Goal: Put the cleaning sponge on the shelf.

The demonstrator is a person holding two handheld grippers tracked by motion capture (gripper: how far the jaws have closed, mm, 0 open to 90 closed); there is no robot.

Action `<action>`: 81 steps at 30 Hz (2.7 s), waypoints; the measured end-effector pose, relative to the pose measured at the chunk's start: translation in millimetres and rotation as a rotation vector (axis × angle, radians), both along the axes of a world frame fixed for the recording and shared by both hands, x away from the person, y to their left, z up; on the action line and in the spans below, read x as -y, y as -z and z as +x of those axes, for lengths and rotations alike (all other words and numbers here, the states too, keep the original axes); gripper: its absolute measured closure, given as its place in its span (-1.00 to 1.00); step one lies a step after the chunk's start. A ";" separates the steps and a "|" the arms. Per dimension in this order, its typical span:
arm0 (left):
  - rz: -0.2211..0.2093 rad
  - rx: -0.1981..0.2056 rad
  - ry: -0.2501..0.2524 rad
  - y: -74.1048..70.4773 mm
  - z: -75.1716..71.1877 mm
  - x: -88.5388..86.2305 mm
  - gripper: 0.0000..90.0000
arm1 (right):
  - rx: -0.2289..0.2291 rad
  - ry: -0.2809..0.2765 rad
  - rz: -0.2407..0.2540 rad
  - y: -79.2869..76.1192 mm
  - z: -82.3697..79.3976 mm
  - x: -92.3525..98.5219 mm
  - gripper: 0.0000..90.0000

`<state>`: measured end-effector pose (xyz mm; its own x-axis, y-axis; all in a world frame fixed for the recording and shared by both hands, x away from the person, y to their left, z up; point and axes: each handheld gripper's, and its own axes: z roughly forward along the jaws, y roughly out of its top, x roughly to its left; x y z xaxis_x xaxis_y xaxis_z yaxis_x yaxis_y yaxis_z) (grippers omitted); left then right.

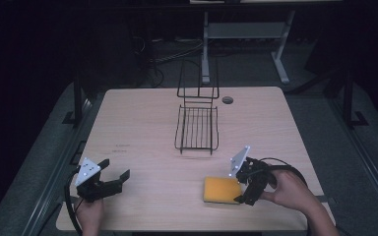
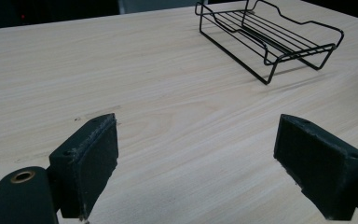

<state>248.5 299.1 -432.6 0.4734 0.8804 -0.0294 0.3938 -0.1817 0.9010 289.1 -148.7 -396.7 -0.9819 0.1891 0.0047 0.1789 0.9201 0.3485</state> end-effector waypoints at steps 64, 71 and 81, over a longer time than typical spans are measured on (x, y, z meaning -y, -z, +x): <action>-0.002 0.002 0.004 -0.6 -0.4 -0.5 -0.71 | -0.039 -0.098 -0.155 40.7 12.8 -57.5 -0.67; -0.003 0.002 0.005 -0.5 -0.3 -0.8 -0.71 | -0.030 -0.103 -0.166 45.0 11.9 -59.5 -0.65; -0.003 0.003 0.004 -0.6 -0.4 -1.2 -0.71 | -0.018 -0.112 -0.177 44.2 12.0 -60.4 -0.52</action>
<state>248.1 300.3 -432.0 0.4769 0.8784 -0.0303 0.3906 -0.1809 0.9026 301.2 -88.3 -441.0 -0.9969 0.0786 -0.0010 0.0772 0.9811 0.1772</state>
